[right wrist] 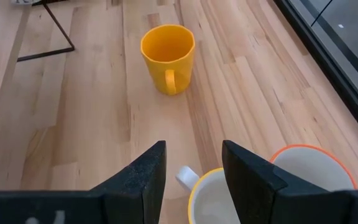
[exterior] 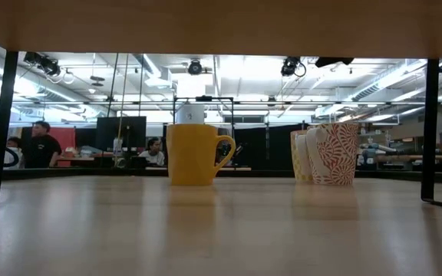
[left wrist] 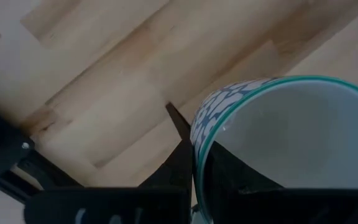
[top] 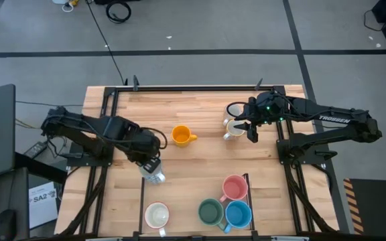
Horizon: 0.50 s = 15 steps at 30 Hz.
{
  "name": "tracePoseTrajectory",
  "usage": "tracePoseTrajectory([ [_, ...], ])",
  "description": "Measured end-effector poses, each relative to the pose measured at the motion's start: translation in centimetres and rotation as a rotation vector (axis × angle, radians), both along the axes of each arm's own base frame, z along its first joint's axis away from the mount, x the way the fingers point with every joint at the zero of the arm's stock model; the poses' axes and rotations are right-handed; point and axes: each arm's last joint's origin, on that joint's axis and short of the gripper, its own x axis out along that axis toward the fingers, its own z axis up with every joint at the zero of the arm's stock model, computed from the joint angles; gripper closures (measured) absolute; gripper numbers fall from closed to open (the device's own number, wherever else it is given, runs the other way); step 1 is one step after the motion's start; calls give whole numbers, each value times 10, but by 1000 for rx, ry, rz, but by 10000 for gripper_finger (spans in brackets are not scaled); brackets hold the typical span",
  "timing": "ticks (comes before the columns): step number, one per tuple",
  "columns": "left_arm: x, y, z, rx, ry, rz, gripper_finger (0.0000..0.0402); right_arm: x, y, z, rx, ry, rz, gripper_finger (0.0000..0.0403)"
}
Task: Place coffee mugs
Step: Put the dark blue mug on the shelf
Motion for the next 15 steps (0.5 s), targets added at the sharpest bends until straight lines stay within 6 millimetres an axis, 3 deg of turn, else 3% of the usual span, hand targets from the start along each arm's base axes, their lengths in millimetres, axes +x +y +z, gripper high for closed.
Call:
tracePoseTrajectory([
  [15, 1, -26, -1, 52, -79, -4, 373, 0, 0, 0, 0, 2, 0, 241],
])
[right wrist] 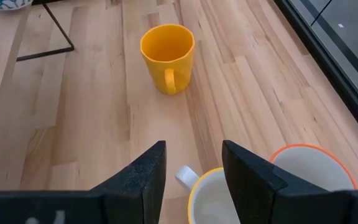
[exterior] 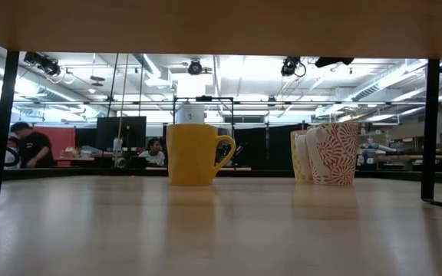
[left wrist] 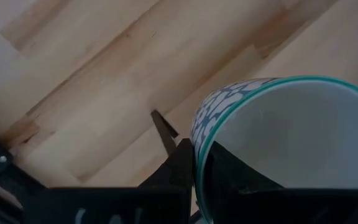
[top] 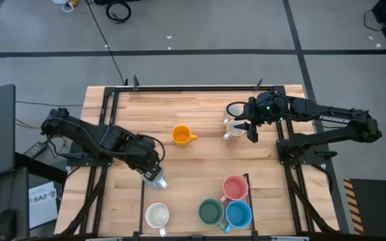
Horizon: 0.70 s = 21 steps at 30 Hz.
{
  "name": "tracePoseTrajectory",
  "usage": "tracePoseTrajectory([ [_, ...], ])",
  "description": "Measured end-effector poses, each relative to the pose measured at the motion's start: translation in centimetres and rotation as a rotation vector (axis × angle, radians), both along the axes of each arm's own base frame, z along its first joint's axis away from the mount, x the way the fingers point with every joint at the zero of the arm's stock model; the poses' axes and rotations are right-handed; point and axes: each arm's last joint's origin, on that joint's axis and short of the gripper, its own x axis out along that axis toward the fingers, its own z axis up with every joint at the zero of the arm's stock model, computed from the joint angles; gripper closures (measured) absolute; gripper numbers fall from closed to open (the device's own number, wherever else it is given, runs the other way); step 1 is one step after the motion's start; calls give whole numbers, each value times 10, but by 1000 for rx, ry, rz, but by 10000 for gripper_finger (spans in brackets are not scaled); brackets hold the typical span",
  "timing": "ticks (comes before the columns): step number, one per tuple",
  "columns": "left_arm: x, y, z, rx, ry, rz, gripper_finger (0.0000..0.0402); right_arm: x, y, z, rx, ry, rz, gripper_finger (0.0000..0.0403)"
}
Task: Place coffee mugs
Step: Put the dark blue mug on the shelf
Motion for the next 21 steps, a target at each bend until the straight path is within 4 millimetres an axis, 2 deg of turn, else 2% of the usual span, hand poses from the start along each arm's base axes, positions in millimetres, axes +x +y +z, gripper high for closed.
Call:
tracePoseTrajectory([
  [9, 3, -16, -6, 8, -2, 13, 373, 0, 0, 0, 2, 0, -1, 241],
  [21, 2, -27, -6, -21, -14, 21, 373, 0, 0, 0, 2, 0, -1, 240],
])
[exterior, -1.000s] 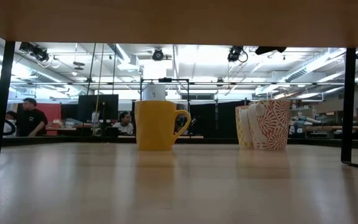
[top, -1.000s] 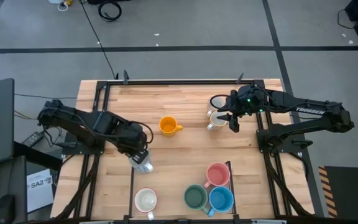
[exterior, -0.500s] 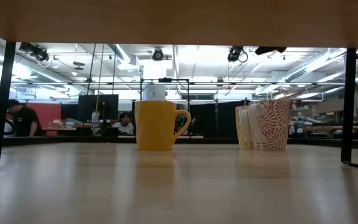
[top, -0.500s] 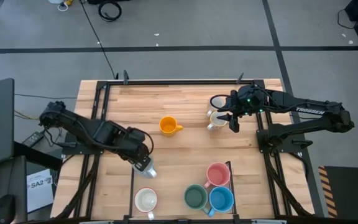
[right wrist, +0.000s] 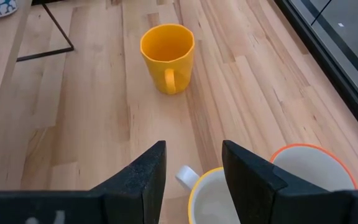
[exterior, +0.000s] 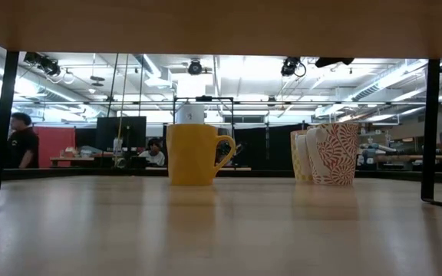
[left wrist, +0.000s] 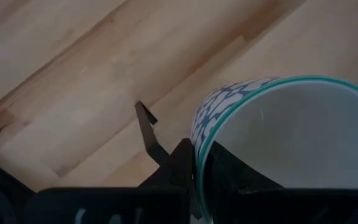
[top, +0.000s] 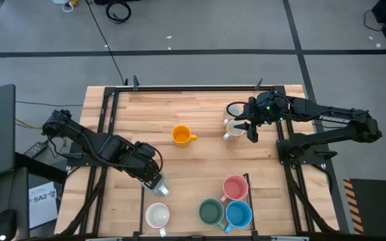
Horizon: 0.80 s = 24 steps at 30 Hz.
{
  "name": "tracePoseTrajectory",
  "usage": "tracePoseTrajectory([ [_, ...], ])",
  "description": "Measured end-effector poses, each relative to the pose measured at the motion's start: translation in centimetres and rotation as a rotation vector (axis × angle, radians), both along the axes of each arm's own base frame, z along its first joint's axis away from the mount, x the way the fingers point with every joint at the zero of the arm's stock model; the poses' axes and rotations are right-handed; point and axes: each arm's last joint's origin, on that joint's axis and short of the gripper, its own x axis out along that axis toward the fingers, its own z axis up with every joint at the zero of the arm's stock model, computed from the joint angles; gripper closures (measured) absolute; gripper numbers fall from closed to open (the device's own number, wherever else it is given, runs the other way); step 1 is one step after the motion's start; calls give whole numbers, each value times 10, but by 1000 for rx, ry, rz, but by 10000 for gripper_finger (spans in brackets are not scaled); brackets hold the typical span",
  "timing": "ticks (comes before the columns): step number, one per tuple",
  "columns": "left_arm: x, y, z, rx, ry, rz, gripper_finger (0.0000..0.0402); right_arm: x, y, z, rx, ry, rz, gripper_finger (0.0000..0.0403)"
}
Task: Place coffee mugs
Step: Put the dark blue mug on the shelf
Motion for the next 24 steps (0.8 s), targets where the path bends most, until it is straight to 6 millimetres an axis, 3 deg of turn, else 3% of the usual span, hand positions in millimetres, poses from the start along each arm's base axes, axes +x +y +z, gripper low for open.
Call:
tracePoseTrajectory([
  [24, 0, -2, 2, -74, 22, -8, 363, 0, 0, 0, -2, 0, 1, 240],
])
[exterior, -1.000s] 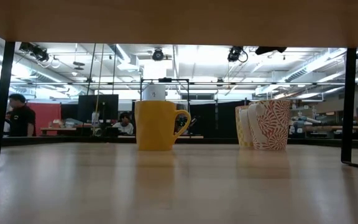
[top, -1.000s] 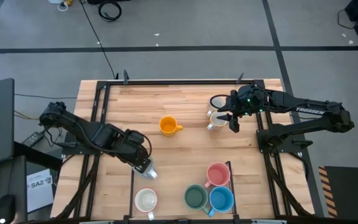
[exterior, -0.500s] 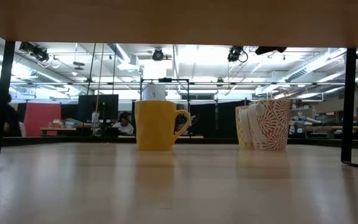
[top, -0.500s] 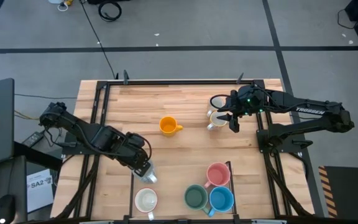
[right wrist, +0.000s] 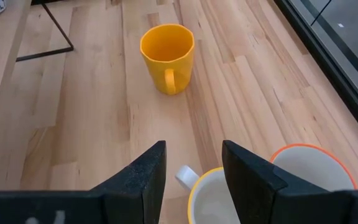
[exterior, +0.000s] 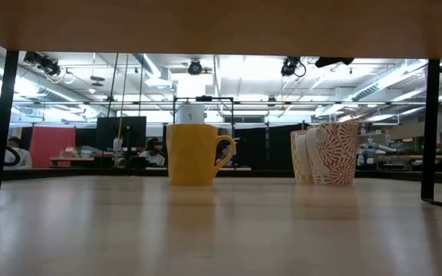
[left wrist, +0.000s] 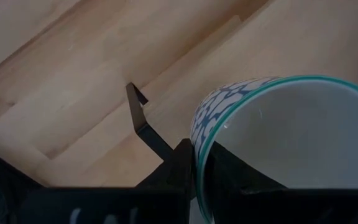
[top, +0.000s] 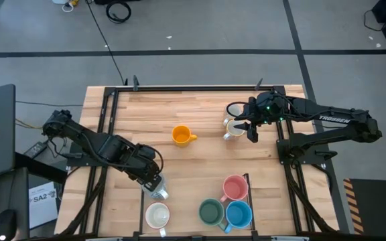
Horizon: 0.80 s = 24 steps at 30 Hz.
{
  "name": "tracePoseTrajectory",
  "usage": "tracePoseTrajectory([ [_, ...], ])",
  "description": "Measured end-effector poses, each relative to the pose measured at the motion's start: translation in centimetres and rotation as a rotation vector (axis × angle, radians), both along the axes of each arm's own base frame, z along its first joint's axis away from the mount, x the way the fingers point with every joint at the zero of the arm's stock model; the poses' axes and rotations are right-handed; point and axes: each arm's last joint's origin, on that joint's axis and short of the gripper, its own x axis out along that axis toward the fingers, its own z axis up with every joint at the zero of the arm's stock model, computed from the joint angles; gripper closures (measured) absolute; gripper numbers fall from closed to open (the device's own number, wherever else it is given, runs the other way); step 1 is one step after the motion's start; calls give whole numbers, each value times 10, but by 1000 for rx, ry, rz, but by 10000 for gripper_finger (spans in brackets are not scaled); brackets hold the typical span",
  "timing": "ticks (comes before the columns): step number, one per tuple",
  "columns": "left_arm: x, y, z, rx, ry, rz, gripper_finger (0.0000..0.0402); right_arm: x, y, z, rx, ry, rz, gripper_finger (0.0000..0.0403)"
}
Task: Place coffee mugs
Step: Put the dark blue mug on the shelf
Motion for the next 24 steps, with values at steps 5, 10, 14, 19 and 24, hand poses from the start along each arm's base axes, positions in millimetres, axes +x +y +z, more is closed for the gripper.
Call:
tracePoseTrajectory([
  [5, 0, 0, 0, -2, -1, -1, 362, 0, 0, 0, -1, 0, 1, 241],
  [10, 0, 0, 0, -2, -1, 0, 361, 0, 0, 0, -1, 0, 0, 241],
  [14, 0, 0, 0, -2, -2, 0, 356, 0, 0, 0, -1, 0, 1, 240],
  [19, 0, 0, 2, -9, -11, -1, 334, 0, 0, 0, -1, 0, 1, 241],
  [24, 0, 0, 2, -7, -9, 0, 310, 0, 0, 0, -1, 0, 1, 240],
])
